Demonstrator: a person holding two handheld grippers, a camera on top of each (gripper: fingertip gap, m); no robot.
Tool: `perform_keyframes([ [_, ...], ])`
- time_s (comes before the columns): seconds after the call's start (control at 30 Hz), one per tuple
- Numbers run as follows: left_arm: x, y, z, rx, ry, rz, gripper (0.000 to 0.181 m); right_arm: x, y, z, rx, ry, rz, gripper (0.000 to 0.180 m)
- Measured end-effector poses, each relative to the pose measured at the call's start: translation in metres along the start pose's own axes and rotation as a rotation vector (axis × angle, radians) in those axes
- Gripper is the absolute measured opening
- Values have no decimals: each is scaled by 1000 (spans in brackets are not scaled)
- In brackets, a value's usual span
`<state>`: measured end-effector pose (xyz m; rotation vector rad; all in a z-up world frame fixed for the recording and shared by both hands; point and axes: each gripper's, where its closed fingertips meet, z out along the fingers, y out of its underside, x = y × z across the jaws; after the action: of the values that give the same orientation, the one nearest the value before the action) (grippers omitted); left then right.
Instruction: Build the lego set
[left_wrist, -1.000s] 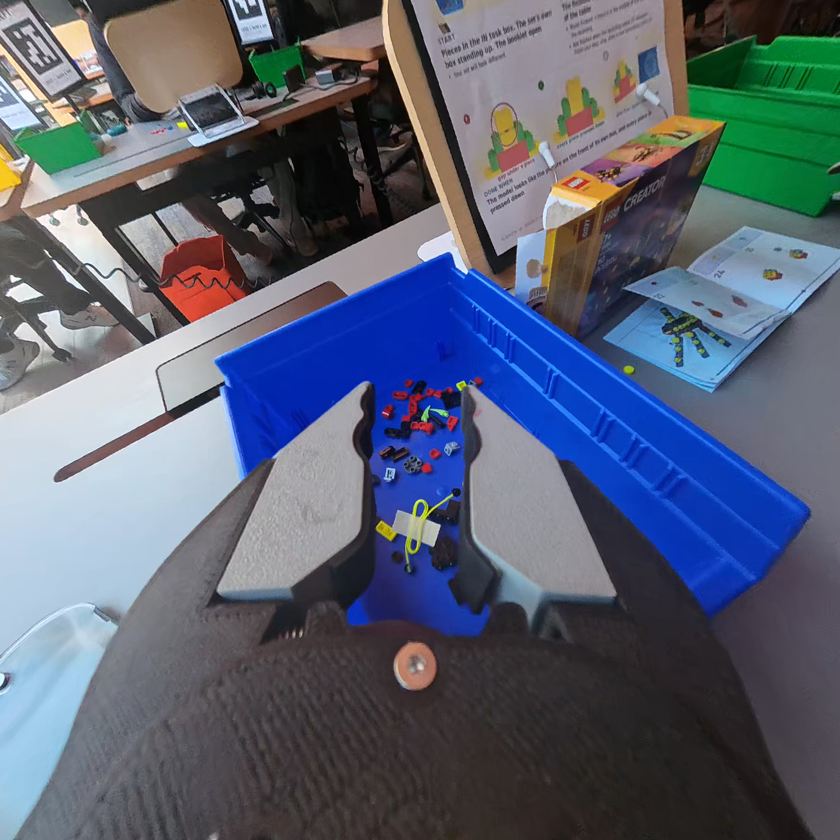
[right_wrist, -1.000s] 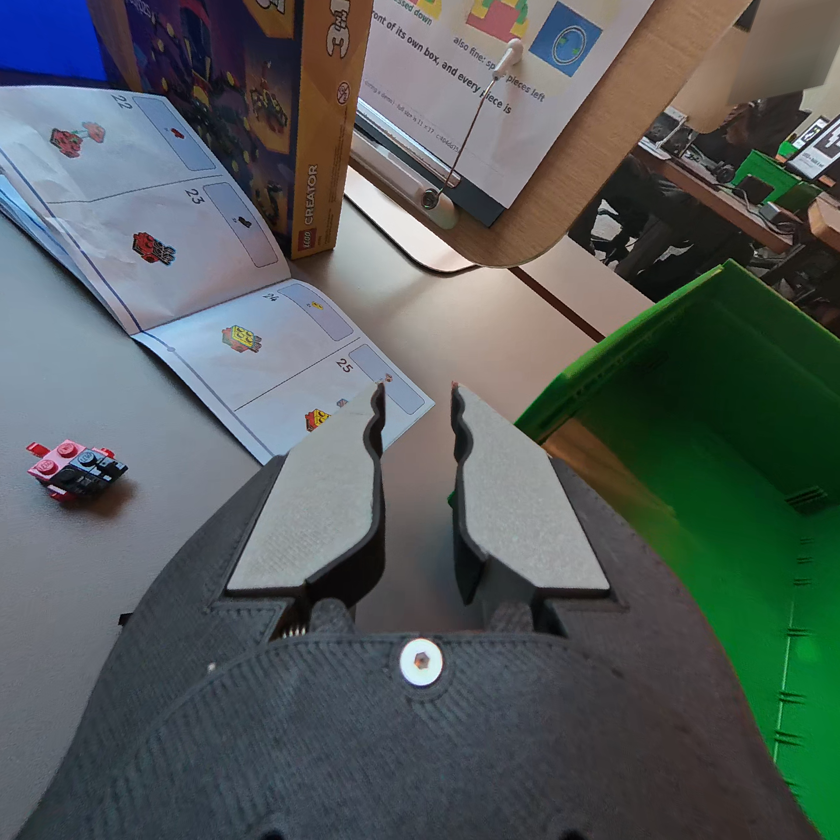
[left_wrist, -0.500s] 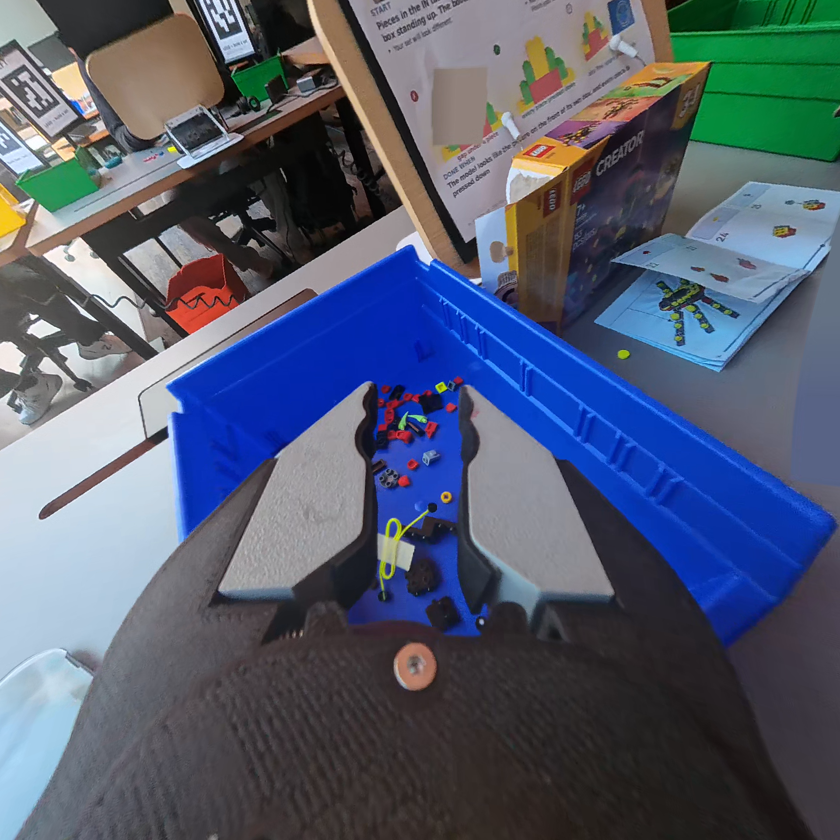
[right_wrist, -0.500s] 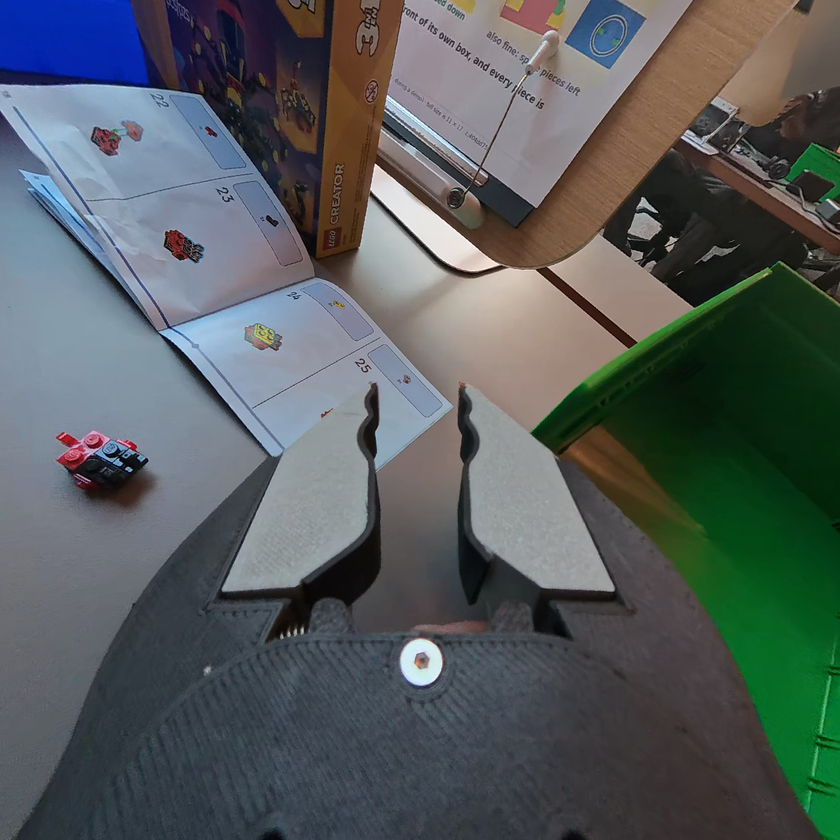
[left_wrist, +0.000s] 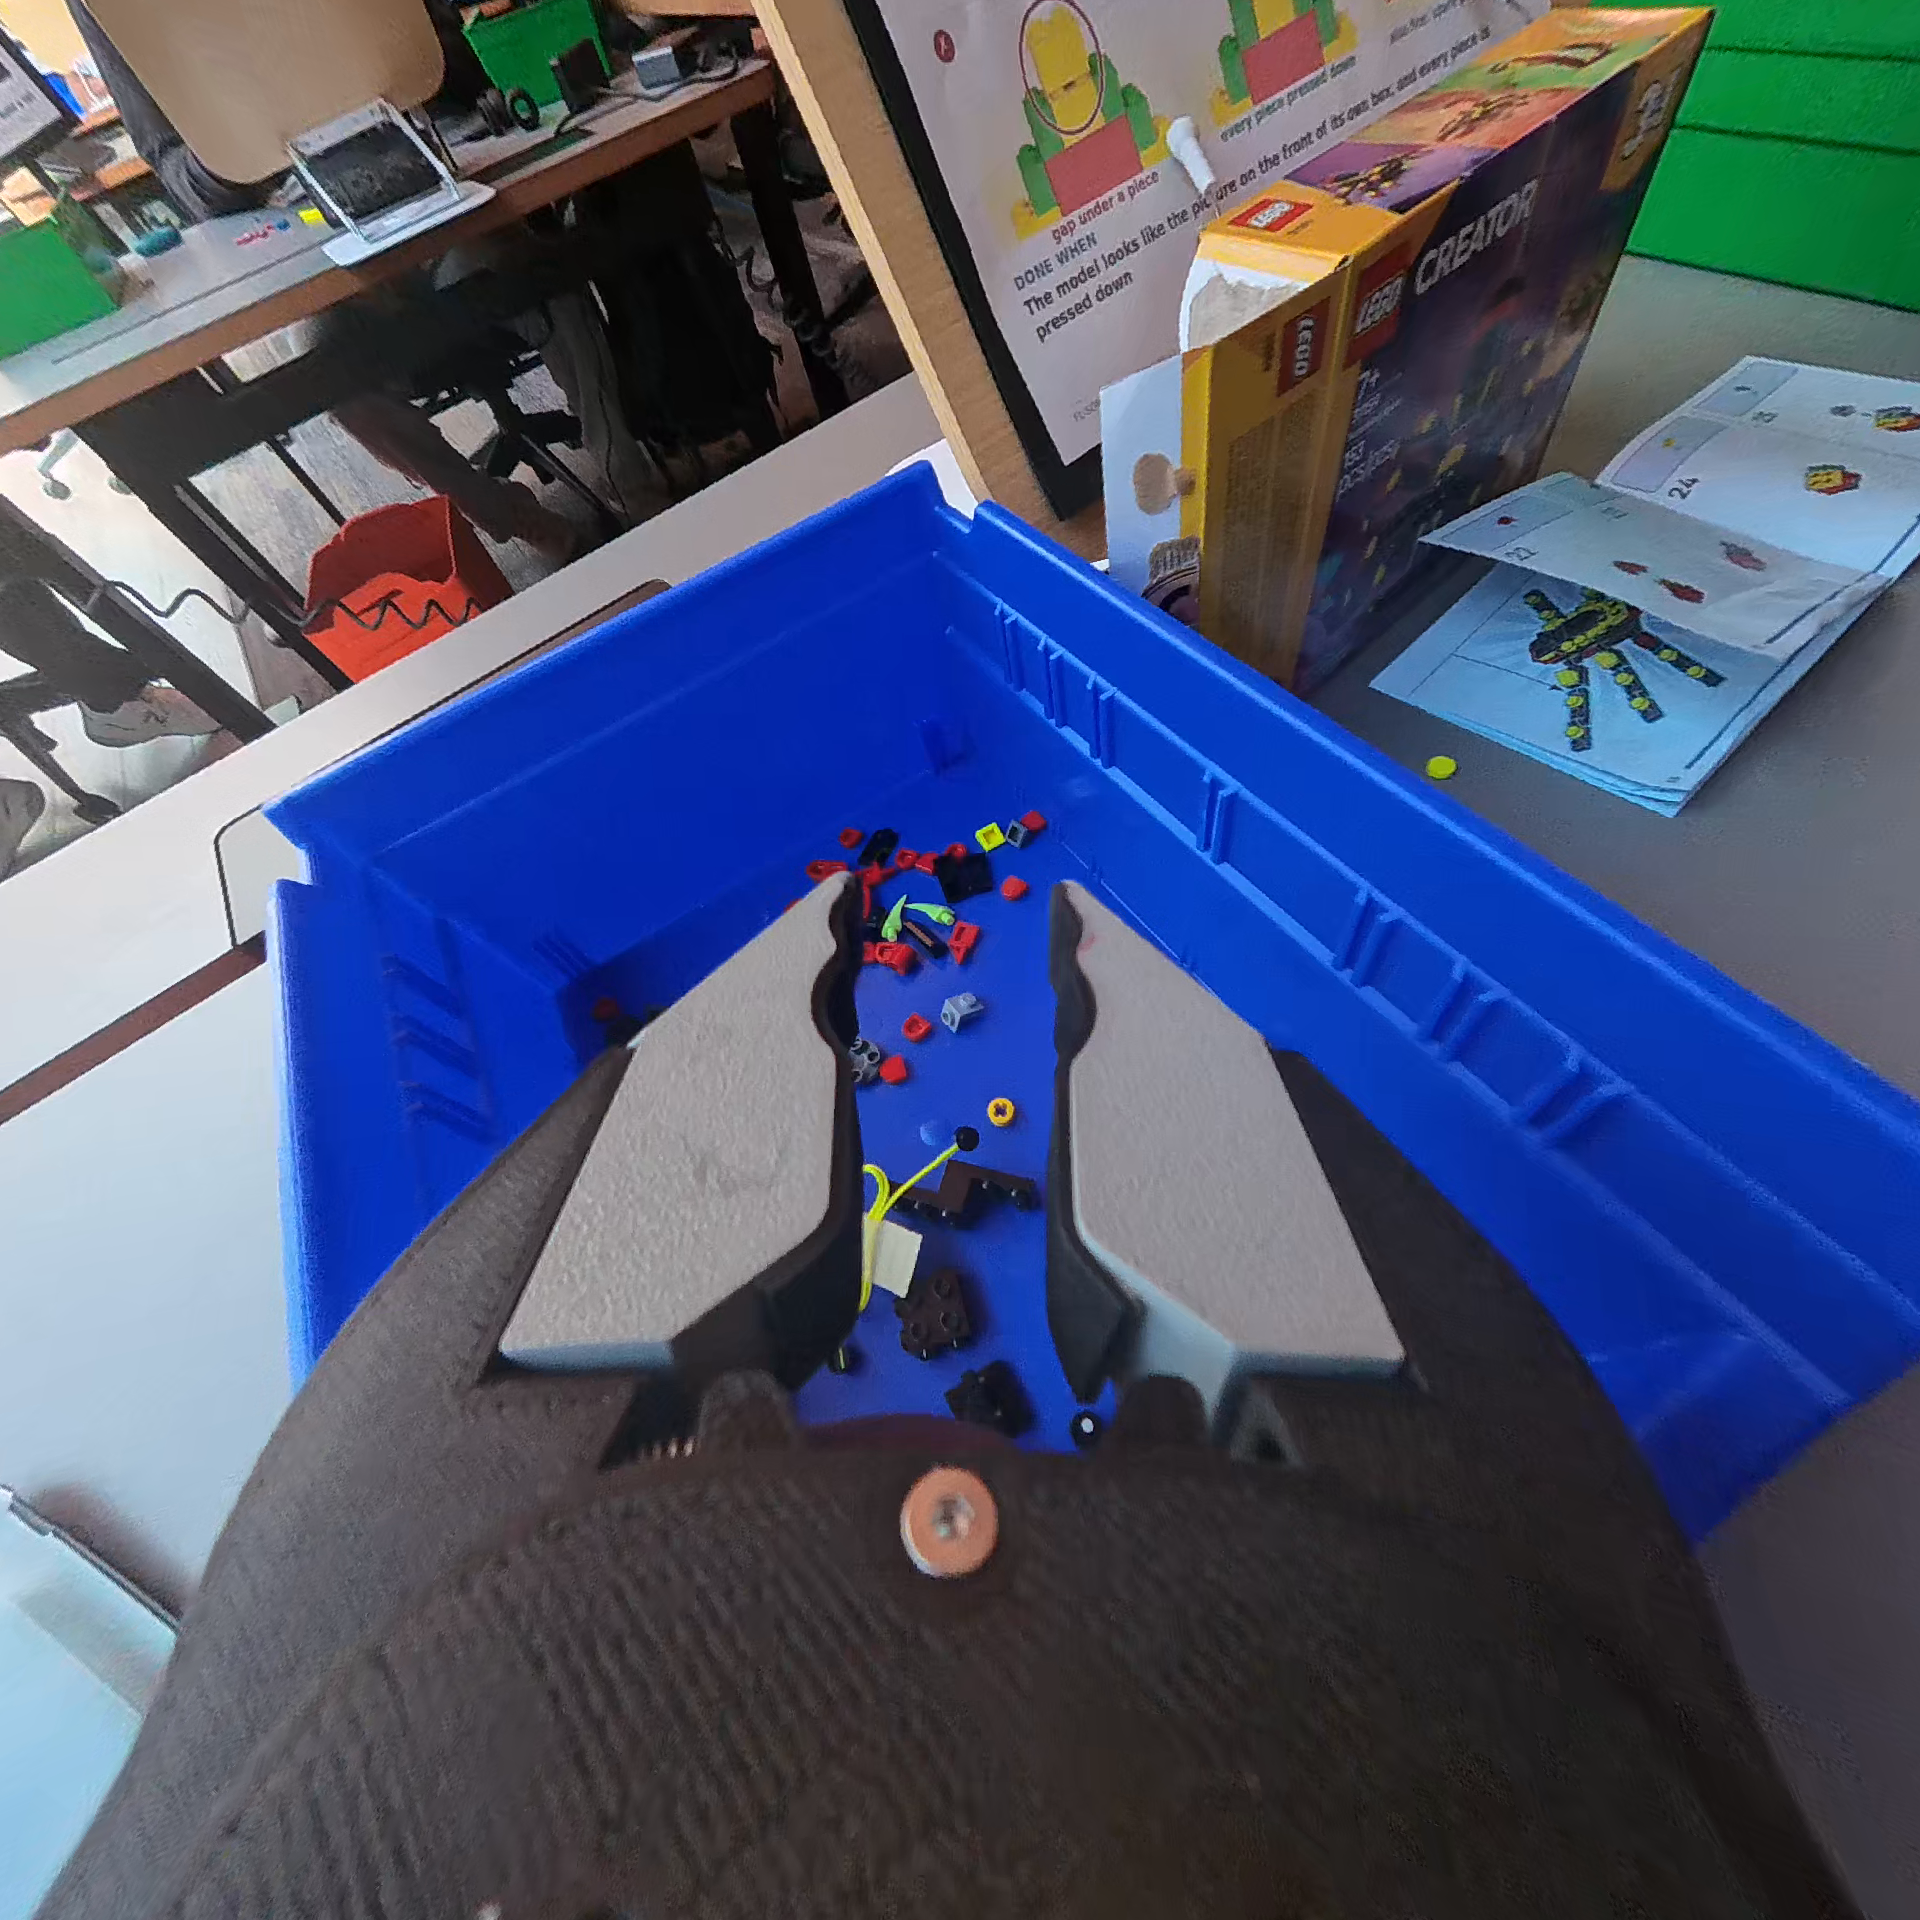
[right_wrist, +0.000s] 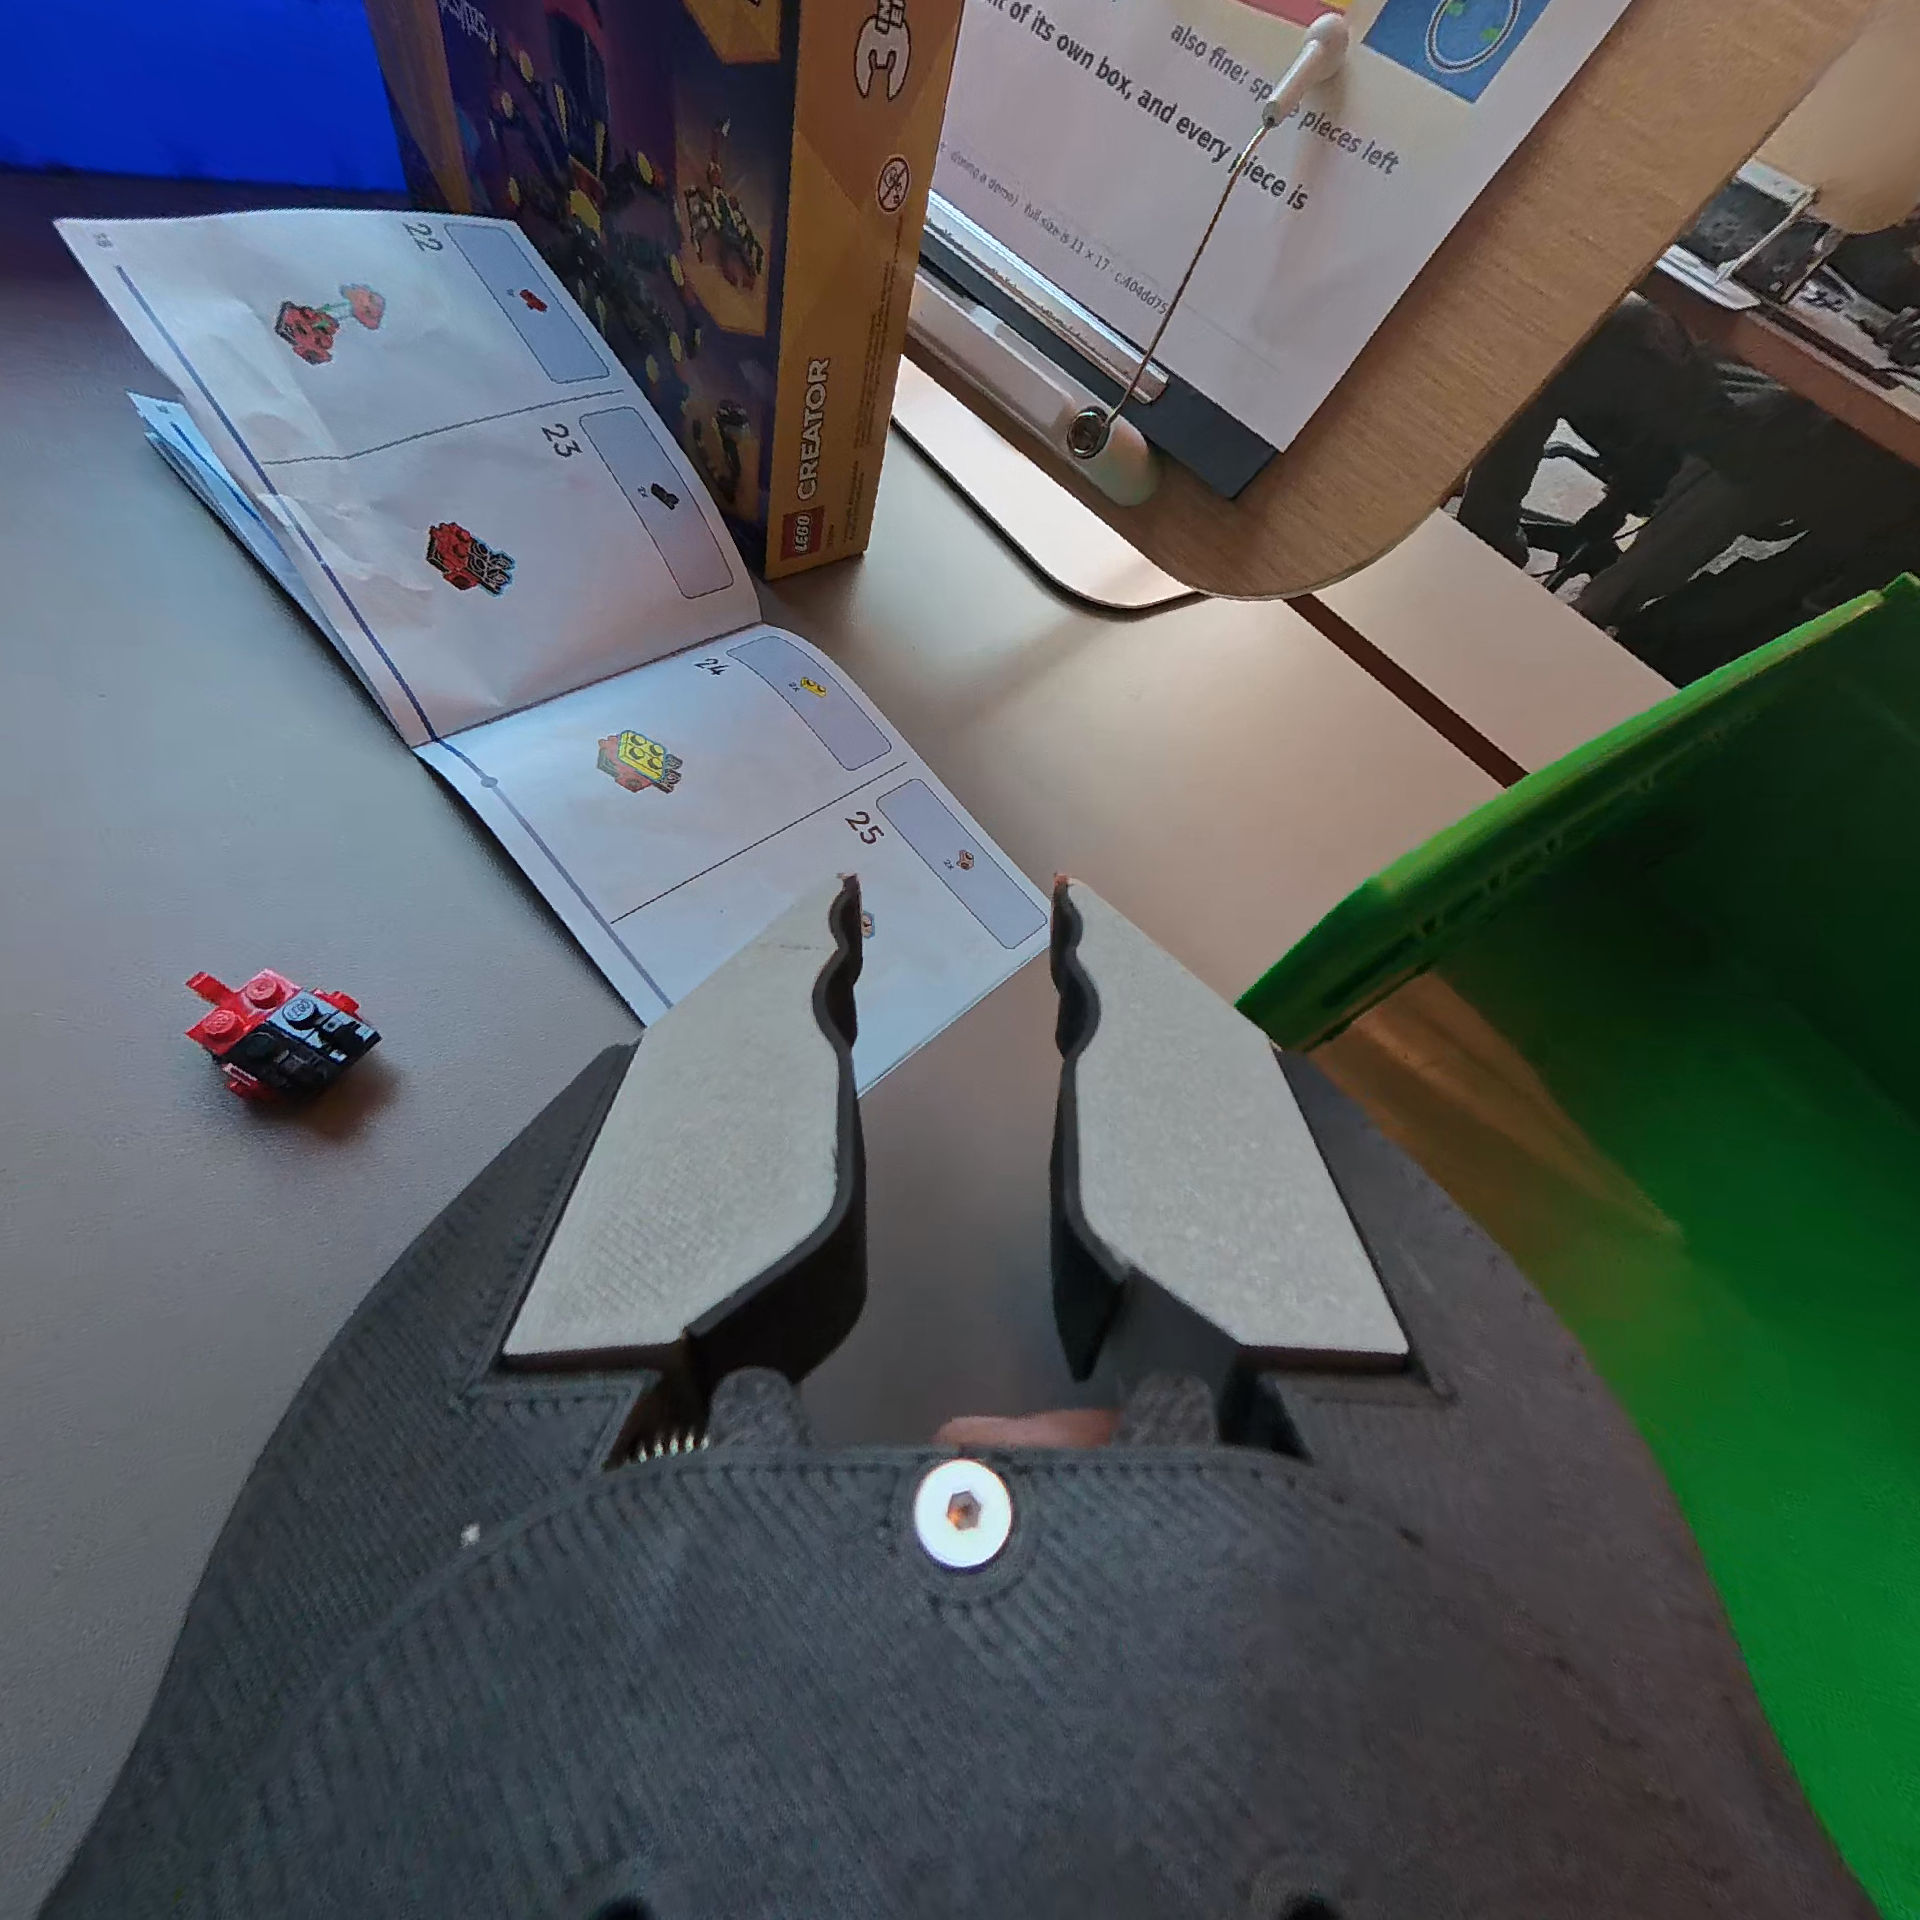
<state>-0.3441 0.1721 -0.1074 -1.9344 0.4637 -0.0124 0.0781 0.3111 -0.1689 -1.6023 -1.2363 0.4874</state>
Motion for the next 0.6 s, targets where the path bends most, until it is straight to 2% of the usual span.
perform_keyframes([
  [0.53, 9, 1, -3, -30, 33, 23, 38, 1, -2, 1, 1, 10, -2, 33],
  [0.57, 10, -1, -4, -24, 27, 38, 38, -2, -6, 1, 8, 5, 9, 37],
  [0.6, 11, -2, -6, -19, 21, 54, 38, -12, -16, 1, 14, -34, 29, 50],
])
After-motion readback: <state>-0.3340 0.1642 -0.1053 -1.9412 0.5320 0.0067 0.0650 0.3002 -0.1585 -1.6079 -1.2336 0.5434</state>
